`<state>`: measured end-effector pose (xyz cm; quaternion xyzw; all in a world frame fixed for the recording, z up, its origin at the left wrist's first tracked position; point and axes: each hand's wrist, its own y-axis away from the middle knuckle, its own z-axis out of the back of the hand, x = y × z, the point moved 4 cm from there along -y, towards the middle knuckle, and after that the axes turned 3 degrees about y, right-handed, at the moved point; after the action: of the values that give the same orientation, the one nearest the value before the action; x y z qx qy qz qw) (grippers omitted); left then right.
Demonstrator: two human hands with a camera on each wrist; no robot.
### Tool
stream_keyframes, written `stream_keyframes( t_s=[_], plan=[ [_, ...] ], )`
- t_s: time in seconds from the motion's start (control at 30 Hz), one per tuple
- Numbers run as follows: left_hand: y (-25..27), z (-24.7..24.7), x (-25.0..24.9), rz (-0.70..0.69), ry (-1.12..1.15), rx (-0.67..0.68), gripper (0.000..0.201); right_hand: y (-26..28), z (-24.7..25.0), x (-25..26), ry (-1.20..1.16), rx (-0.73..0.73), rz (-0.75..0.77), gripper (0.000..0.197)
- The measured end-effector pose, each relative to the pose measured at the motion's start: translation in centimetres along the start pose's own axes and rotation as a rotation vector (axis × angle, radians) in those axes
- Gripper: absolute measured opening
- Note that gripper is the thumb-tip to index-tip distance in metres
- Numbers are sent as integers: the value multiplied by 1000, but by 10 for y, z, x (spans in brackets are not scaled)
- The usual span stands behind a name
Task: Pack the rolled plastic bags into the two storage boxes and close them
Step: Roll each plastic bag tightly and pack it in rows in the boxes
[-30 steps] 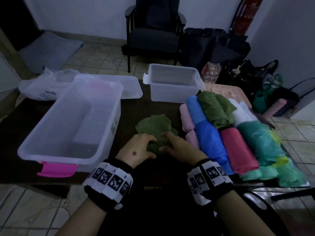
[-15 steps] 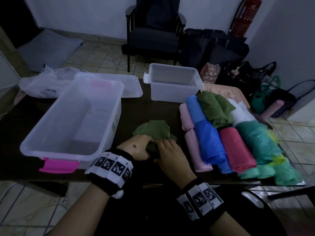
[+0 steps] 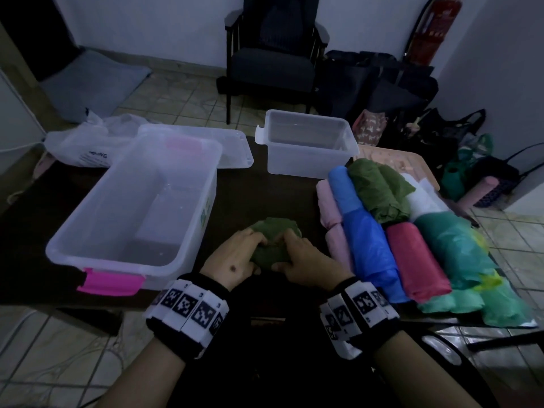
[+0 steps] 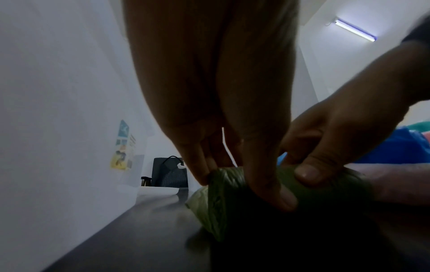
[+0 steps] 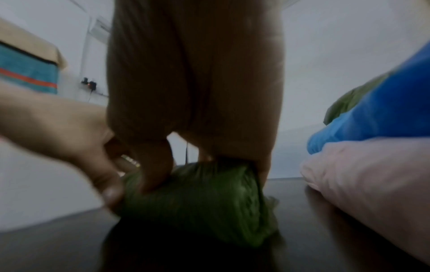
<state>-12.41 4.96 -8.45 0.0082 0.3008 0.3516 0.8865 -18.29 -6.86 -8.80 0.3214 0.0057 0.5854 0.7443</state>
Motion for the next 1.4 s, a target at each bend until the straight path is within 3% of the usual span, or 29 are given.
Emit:
stream_keyframes(
  t_s=[0.1,0.17,0.27,0.4,0.53,0.7,0.77,1.0,1.23,1.4],
  plan=[
    [-2,4,-2,-7,42,15,52,15,-7,8,144,-315,154,42],
    [-2,3,-2,1,55,28,49,22,-20,11,180,-380,189,49],
    [-2,0,1,54,78,64,50,15,-23,8,203,-335,134,58],
    [-1,0,1,-29,62,-113,39,2,-9,5,100,-200,82,56],
    [-3,1,3,-16,97,-121,42,-9,5,2,125,-50,33,59],
    [-6,5,3,24,89,-74,43,-28,13,0,79,52,-23,111],
    [-5,4,3,27,92,-80,42,-36,7,2,176,42,-13,118],
    [-1,3,2,30,133,-78,40,-28,1,4,199,-39,72,76],
    [3,1,-3,28,106,-49,40,-6,-10,7,221,-107,115,57],
    [15,8,-15,35,137,-59,43,1,-18,8,192,-188,109,55]
  ],
)
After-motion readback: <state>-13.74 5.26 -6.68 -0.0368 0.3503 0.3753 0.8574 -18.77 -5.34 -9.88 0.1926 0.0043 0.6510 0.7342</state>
